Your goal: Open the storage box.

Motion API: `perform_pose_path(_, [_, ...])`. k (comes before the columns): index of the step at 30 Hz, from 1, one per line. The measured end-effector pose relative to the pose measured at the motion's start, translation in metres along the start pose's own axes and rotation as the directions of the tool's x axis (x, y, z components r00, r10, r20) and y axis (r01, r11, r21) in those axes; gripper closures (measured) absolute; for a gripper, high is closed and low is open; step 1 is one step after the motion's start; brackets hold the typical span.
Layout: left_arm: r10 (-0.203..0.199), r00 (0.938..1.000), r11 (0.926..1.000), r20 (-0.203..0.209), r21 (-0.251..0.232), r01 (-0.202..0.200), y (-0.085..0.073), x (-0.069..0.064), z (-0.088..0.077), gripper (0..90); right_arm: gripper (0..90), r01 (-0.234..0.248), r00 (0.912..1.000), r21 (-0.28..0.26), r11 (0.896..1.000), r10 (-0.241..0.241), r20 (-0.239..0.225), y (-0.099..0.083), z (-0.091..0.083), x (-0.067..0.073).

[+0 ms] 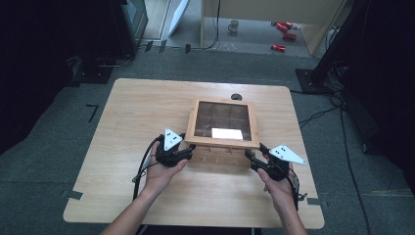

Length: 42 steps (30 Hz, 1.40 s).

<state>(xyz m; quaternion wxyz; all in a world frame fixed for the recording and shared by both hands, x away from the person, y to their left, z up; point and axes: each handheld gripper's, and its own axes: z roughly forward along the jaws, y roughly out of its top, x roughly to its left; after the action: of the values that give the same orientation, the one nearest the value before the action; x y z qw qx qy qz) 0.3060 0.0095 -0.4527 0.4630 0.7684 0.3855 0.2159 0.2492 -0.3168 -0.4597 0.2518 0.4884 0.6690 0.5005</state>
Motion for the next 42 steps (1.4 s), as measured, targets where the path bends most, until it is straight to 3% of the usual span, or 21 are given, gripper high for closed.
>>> perform_pose_path(2, [0.006, 1.0000, 1.0000, 0.001, -0.001, -0.006, 0.001, 0.000, 0.001, 46.8, 37.3, 0.011, 0.9997, 0.001, 1.000, -0.011, 0.022, 0.001, 0.000, -0.001])
perform_pose_path(4, [0.009, 1.0000, 1.0000, 0.000, -0.002, -0.009, 0.001, 0.000, 0.001, 46.7, 36.9, 0.016, 0.9990, 0.005, 1.000, -0.016, 0.043, 0.002, 0.001, -0.002])
perform_pose_path(5, [0.008, 1.0000, 0.9999, -0.005, -0.011, -0.008, 0.003, 0.000, 0.001, 46.7, 34.5, 0.053, 0.9949, 0.010, 0.999, -0.053, 0.085, 0.001, 0.004, -0.004])
perform_pose_path(8, [0.005, 1.0000, 0.9998, -0.004, -0.019, -0.005, 0.007, 0.001, -0.001, 46.5, 33.9, 0.088, 0.9907, 0.014, 0.996, -0.088, 0.103, 0.000, 0.007, -0.007])
perform_pose_path(13, [-0.006, 1.0000, 0.9995, 0.001, -0.031, 0.006, 0.014, 0.002, -0.002, 46.1, 33.9, 0.135, 0.9823, -0.049, 0.990, -0.127, 0.138, 0.010, 0.007, -0.008])
perform_pose_path(15, [-0.010, 0.9999, 0.9994, 0.004, -0.033, 0.010, 0.016, 0.003, -0.003, 46.1, 33.9, 0.180, 0.9745, -0.059, 0.982, -0.170, 0.146, 0.015, 0.007, -0.007])
perform_pose_path(16, [-0.010, 0.9999, 0.9994, 0.004, -0.033, 0.010, 0.016, 0.003, -0.003, 46.1, 33.9, 0.180, 0.9745, -0.059, 0.982, -0.170, 0.146, 0.015, 0.007, -0.007])
perform_pose_path(17, [-0.009, 1.0000, 0.9995, 0.004, -0.030, 0.009, 0.018, 0.003, -0.003, 46.1, 33.9, 0.226, 0.9645, -0.068, 0.972, -0.214, 0.155, 0.016, 0.008, -0.006])
perform_pose_path(20, [-0.013, 0.9999, 0.9996, 0.007, -0.025, 0.013, 0.021, 0.004, -0.003, 45.0, 33.9, 0.248, 0.9603, -0.079, 0.966, -0.234, 0.152, 0.017, 0.009, -0.007])
perform_pose_path(23, [-0.031, 0.9994, 0.9990, 0.017, -0.030, 0.032, 0.026, 0.007, -0.005, 44.2, 38.3, 0.302, 0.9464, -0.110, 0.947, -0.285, 0.153, 0.020, 0.010, -0.006])
perform_pose_path(28, [-0.040, 0.9989, 0.9985, 0.023, -0.037, 0.041, 0.028, 0.009, -0.009, 42.3, 44.8, 0.311, 0.9469, -0.133, 0.941, -0.295, 0.129, 0.022, 0.010, -0.006])
perform_pose_path(33, [-0.058, 0.9978, 0.9973, 0.032, -0.044, 0.059, 0.026, 0.020, -0.022, 38.1, 47.9, 0.317, 0.9464, -0.136, 0.939, -0.303, 0.112, 0.025, 0.012, -0.007])
perform_pose_path(36, [-0.063, 0.9974, 0.9969, 0.034, -0.045, 0.064, 0.023, 0.025, -0.028, 35.1, 48.1, 0.304, 0.9508, -0.140, 0.942, -0.291, 0.107, 0.029, 0.013, -0.008])
perform_pose_path(42, [-0.082, 0.9965, 0.9962, 0.019, 0.031, 0.081, 0.003, 0.043, -0.040, 23.2, 49.0, 0.291, 0.9549, -0.148, 0.945, -0.277, 0.107, 0.039, 0.013, -0.009])
